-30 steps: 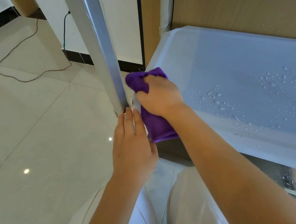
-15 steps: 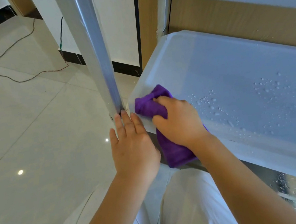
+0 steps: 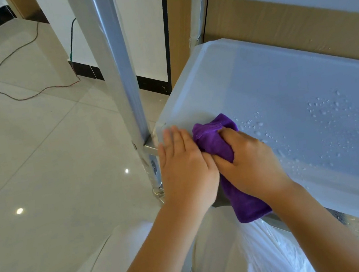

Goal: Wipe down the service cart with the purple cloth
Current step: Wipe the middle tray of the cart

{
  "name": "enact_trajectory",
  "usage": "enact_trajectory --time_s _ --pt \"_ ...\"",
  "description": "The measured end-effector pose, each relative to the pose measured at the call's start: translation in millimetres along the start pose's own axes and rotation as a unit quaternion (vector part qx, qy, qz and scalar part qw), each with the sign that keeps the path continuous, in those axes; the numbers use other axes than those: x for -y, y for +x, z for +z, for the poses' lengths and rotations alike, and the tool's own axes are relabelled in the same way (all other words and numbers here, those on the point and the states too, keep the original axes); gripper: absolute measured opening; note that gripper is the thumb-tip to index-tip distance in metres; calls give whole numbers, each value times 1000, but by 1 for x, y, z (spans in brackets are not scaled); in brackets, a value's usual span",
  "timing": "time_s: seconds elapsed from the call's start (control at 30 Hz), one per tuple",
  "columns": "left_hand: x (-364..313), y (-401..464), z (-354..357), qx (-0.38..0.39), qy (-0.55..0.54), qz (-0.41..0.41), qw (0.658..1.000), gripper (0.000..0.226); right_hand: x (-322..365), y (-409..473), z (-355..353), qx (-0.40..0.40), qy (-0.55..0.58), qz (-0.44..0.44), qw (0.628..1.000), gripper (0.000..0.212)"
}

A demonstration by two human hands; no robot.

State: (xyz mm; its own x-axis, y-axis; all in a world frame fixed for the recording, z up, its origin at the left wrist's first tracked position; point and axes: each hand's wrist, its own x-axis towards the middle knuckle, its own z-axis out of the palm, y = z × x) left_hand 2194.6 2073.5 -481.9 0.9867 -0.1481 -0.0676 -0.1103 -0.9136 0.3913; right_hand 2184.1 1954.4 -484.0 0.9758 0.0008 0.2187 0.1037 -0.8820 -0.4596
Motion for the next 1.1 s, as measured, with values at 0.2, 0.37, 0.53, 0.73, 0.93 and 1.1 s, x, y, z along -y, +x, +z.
enact_trajectory --time_s 0.2,0.37,0.53,0.73,0.93,1.1 --pt "7 25 16 -60 -11 19 998 64 -2 30 -1 44 3 2 999 28" --pt "5 29 30 -148 24 23 988 57 5 76 7 88 -27 -40 995 26" --pt "4 30 27 -105 31 24 994 60 7 122 21 111 -33 -80 990 30" --pt "10 32 29 -78 70 19 994 64 10 162 36 49 -29 -1 998 34" --pt "12 33 29 -96 62 24 993 75 -1 140 24 87 -28 -18 996 34" --pt "8 31 25 -80 61 20 995 82 -22 95 6 78 -47 9 996 34"
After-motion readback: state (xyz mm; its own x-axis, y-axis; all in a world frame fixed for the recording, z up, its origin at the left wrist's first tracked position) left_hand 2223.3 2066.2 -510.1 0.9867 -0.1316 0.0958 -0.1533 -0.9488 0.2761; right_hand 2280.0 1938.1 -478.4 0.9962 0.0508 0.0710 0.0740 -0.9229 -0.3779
